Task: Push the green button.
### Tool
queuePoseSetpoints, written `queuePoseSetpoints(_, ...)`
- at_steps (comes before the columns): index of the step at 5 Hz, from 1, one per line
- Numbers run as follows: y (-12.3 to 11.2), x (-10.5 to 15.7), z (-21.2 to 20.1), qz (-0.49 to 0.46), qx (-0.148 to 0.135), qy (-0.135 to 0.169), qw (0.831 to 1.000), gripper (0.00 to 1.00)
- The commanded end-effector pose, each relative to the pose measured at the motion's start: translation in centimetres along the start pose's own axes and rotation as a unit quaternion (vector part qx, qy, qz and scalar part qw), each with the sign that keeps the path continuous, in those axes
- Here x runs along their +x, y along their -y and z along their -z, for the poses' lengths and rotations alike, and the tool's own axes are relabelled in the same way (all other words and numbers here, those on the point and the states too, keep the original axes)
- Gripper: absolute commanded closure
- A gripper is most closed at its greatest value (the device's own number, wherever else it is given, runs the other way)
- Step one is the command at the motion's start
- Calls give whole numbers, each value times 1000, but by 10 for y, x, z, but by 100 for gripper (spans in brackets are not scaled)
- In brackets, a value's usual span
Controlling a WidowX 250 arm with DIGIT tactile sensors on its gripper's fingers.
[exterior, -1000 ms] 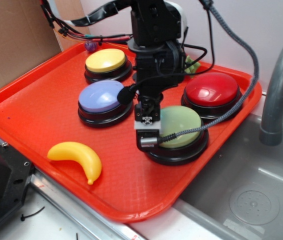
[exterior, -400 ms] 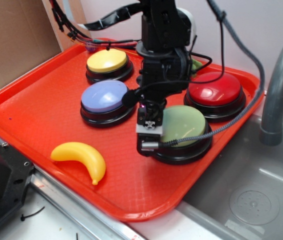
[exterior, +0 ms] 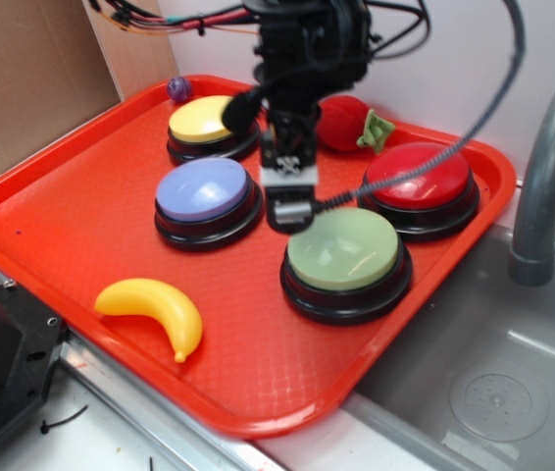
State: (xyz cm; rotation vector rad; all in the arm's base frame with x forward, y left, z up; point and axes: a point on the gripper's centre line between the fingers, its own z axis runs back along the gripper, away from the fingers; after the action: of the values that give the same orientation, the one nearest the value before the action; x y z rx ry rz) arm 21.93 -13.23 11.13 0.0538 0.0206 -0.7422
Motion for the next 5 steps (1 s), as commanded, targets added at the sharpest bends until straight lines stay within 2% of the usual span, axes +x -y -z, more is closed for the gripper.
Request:
queuePoseSetpoints(1, 12, -10, -40, -14, 3, 36, 999, 0)
queuePoseSetpoints(4, 9, -24, -65, -44, 15, 31, 998, 0)
queuePoseSetpoints(5, 7, -32, -75, -59, 16, 40, 997, 0)
